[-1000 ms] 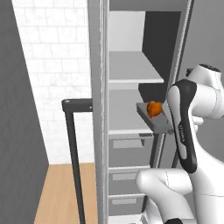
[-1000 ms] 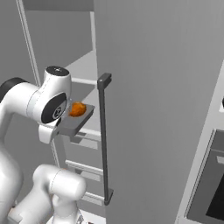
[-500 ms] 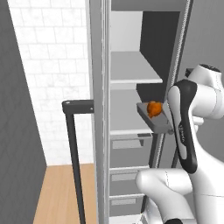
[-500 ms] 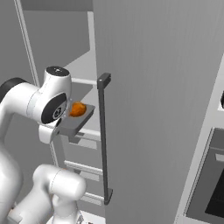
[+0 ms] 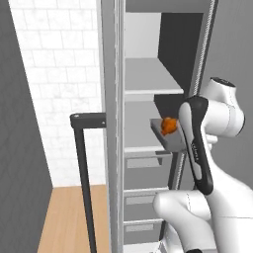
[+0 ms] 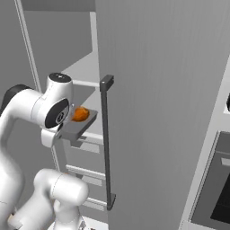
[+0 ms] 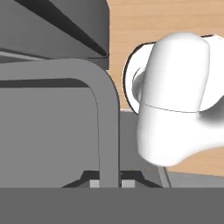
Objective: Take the meat container that has the chicken drumstick and place it on the second highest rack of the freezer. Then take the vegetable container that has the lime and tomato and place it on the highest rack of the freezer.
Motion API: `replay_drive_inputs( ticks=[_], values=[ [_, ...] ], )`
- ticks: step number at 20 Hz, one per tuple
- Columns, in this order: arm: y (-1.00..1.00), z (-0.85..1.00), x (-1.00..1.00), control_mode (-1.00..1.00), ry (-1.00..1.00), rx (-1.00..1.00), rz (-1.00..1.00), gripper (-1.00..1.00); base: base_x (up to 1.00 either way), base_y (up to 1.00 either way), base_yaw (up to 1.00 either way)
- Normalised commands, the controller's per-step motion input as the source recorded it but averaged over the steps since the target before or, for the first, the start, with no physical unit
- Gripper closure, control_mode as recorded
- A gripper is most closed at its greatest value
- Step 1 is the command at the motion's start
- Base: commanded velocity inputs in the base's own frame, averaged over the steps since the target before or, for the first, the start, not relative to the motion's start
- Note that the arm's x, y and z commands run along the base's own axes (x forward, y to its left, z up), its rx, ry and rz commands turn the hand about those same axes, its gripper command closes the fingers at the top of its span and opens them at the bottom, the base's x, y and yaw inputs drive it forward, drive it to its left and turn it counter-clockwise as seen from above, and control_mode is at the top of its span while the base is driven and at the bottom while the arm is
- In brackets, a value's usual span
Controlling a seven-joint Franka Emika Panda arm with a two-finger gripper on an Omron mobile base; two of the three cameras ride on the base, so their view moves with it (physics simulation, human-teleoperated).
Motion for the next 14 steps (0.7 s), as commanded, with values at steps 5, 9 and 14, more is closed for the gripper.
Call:
replay_drive_inputs(
  ticks=[5,9,14],
  values=[
    [0.09,-0.19,0.66,-1.0,-0.02,0.0,-0.09,1.0,0.0,0.0,0.0],
    [0.0,-0.28,0.68,-1.0,0.0,-0.01,-0.04,1.0,0.0,0.0,0.0],
    [0.0,-0.43,0.58,-1.0,-0.03,-0.03,-0.02,1.0,0.0,0.0,0.0]
  ],
)
